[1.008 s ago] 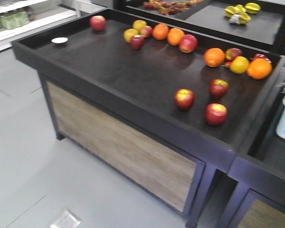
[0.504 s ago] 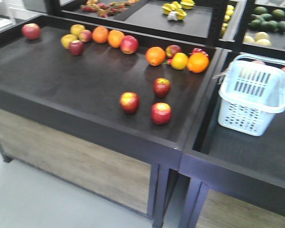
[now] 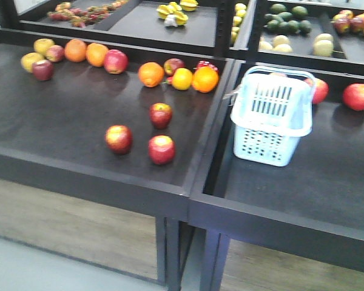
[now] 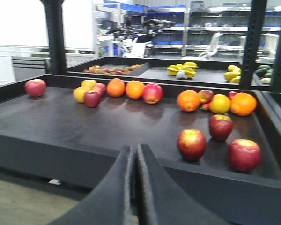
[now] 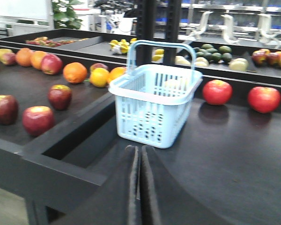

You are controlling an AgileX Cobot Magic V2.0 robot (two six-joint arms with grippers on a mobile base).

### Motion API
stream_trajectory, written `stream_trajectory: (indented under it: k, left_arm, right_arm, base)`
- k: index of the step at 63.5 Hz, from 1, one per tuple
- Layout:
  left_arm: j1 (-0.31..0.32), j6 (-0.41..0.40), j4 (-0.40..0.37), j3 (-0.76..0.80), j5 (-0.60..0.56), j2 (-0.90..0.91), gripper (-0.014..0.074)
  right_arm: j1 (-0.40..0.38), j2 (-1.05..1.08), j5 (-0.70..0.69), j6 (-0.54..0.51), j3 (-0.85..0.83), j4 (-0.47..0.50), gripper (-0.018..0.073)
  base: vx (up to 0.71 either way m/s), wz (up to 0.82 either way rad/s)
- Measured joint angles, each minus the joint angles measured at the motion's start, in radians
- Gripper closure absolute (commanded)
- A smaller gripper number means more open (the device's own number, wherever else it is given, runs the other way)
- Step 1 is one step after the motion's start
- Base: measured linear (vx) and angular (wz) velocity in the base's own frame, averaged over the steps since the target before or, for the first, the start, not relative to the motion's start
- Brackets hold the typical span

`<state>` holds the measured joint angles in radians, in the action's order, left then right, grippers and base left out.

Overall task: Pick three apples into basket with both arms
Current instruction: 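Turn and drive the base up to the light-blue basket on the table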

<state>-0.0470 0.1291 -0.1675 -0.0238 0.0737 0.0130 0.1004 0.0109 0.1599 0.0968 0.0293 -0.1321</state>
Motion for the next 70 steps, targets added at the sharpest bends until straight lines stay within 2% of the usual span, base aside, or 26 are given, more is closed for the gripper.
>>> stream_trajectory:
  k: [70]
  left_arm:
    - [0.000,0.000,0.000,0.000,0.000,0.000,0.0603]
  right_arm:
    - [0.000,0.000,0.000,0.000,0.000,0.000,0.0561]
  base:
    - [0.05,-0.18]
